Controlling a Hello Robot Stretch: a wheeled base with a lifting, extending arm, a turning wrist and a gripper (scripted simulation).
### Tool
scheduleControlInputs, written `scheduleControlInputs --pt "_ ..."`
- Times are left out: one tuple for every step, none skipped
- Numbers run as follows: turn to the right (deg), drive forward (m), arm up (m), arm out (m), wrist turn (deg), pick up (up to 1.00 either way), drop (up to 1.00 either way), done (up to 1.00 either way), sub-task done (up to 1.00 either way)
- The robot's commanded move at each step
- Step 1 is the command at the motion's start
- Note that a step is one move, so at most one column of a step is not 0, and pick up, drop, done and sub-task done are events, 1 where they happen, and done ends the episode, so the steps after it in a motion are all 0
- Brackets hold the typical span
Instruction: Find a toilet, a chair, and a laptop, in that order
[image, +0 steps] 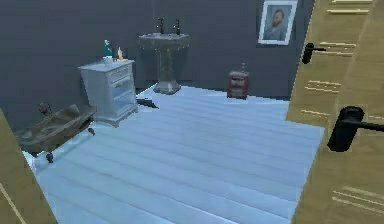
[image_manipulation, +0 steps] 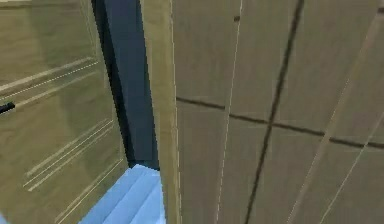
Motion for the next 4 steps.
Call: scheduleControlInputs --pt "-3.0 0.0 0.0 0.0 0.0 0.0 0.0 0.0 0.0" --pt "0.0 0.6 0.0 0.0 0.0 0.0 0.0 0.0 0.0" --pt "-45.0 0.0 0.0 0.0 0.0 0.0 0.0 0.0 0.0" --pt "-3.0 0.0 0.0 0.0 0.0 0.0 0.0 0.0 0.0"
